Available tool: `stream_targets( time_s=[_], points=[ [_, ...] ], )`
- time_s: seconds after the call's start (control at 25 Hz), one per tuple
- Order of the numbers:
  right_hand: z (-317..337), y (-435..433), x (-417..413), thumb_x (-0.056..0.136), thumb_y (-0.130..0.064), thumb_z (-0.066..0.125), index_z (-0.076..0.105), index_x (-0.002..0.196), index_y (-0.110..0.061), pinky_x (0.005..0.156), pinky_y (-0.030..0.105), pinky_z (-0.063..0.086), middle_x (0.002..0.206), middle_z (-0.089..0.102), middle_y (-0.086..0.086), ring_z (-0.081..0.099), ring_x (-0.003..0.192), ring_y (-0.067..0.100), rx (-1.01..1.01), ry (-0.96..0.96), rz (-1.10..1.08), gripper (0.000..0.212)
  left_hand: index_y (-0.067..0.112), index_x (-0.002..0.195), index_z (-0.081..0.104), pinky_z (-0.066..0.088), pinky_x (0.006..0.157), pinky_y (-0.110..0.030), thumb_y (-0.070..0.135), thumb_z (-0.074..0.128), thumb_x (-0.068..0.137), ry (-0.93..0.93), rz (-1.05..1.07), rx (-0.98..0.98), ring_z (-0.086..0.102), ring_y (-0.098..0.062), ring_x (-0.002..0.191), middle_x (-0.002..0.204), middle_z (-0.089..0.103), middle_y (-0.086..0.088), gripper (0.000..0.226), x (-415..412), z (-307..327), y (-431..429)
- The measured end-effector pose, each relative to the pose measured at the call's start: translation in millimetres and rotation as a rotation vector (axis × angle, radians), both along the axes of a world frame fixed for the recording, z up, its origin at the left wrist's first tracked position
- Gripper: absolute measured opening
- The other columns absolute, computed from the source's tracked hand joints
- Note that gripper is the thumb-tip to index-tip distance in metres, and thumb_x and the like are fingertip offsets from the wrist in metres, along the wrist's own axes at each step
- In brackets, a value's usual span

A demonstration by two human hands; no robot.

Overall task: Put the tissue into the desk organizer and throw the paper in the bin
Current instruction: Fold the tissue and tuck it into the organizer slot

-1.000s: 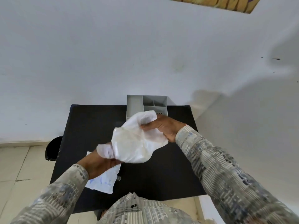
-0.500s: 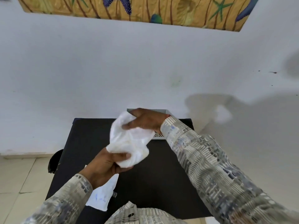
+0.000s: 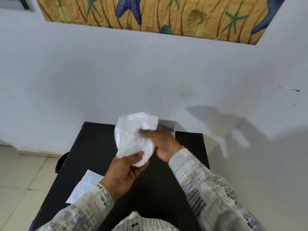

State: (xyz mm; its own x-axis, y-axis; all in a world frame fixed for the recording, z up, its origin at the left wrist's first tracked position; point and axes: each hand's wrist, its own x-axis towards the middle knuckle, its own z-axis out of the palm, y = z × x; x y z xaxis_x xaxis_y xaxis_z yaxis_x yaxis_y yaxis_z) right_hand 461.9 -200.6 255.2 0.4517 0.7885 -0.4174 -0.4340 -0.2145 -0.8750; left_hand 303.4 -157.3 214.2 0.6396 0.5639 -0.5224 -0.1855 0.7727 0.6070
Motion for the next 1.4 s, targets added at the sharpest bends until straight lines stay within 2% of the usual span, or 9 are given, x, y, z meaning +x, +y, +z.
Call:
stream_targets(
  time_s=[0.2,0.4,0.48,0.72,0.92,1.04,1.16,1.28,1.4],
  points=[
    [2,-11,37,0.095,-0.02,0.074,0.071,0.132,-0.01,0.11,0.056,0.052,0.132,0.074,0.018,0.069,0.125,0.037,0.166,0.261,0.013,0.037,0.014,0.132,0.066,0.066,0.076,-0.044,-0.007,0.081,0.072,0.012,0.01,-0.004,0.08,-0.034,0.105,0.126,0.078,-0.016,0.065,2,-1,-32],
    [-7,-30,28,0.092,-0.005,0.076,0.073,0.124,-0.006,0.101,0.06,0.058,0.119,0.079,0.019,0.076,0.112,0.04,-0.012,0.017,0.104,0.033,0.009,0.139,0.064,0.061,0.098,-0.054,0.006,0.08,0.087,-0.016,-0.051,0.114,0.073,-0.038,0.121,0.132,0.075,-0.017,0.055,-3,2,-53],
    [-5,-29,25,0.092,-0.006,0.075,0.073,0.122,-0.004,0.104,0.064,0.055,0.121,0.078,0.02,0.075,0.113,0.041,0.007,-0.053,0.119,0.029,0.007,0.133,0.067,0.064,0.09,-0.053,0.007,0.081,0.085,0.048,-0.001,0.181,0.077,-0.037,0.114,0.127,0.078,-0.017,0.05,-5,6,-49],
    [-5,-46,-6,0.1,-0.033,0.065,0.063,0.142,-0.008,0.12,0.065,0.038,0.148,0.062,0.023,0.059,0.136,0.042,0.304,0.401,0.195,0.049,0.009,0.127,0.07,0.068,0.077,-0.043,0.009,0.079,0.081,0.038,0.196,0.206,0.08,-0.033,0.106,0.12,0.081,-0.011,0.047,-11,14,-25],
    [-18,-46,-45,0.097,-0.009,0.073,0.072,0.127,-0.015,0.1,0.065,0.057,0.122,0.079,0.015,0.076,0.113,0.035,0.092,0.05,0.048,0.031,0.007,0.113,0.076,0.066,0.074,-0.041,0.009,0.078,0.09,0.26,0.139,0.446,0.082,-0.032,0.094,0.105,0.083,-0.017,0.023,-8,25,-8],
    [-13,-49,-46,0.101,-0.003,0.065,0.074,0.121,-0.021,0.1,0.06,0.059,0.12,0.081,0.009,0.077,0.112,0.029,0.037,0.025,0.026,0.029,0.005,0.111,0.078,0.066,0.08,-0.045,0.01,0.084,0.086,0.269,0.091,0.463,0.081,-0.036,0.096,0.105,0.084,-0.017,0.025,-5,41,48],
    [-8,-52,-51,0.101,-0.005,0.065,0.075,0.117,-0.027,0.099,0.057,0.06,0.118,0.082,0.004,0.077,0.113,0.026,0.072,0.093,0.037,0.029,0.006,0.109,0.081,0.064,0.076,-0.033,0.0,0.087,0.08,0.308,0.124,0.653,0.08,-0.032,0.1,0.097,0.085,-0.009,0.031,9,63,93],
    [-3,-40,-51,0.101,-0.003,0.065,0.076,0.111,-0.024,0.084,0.048,0.067,0.109,0.084,0.003,0.08,0.102,0.025,0.12,0.158,-0.074,0.026,0.001,0.114,0.072,0.062,0.079,-0.036,0.026,0.081,0.091,0.171,0.193,0.512,0.078,-0.03,0.101,0.098,0.083,-0.004,0.035,22,75,97],
    [-2,-29,-53,0.101,-0.001,0.063,0.078,0.108,-0.02,0.071,0.038,0.066,0.104,0.084,0.007,0.08,0.095,0.024,0.111,0.122,-0.127,0.025,0.004,0.124,0.071,0.06,0.098,-0.055,0.045,0.074,0.095,0.1,-0.17,0.342,0.078,-0.037,0.109,0.116,0.081,-0.017,0.051,12,61,66]
  ],
)
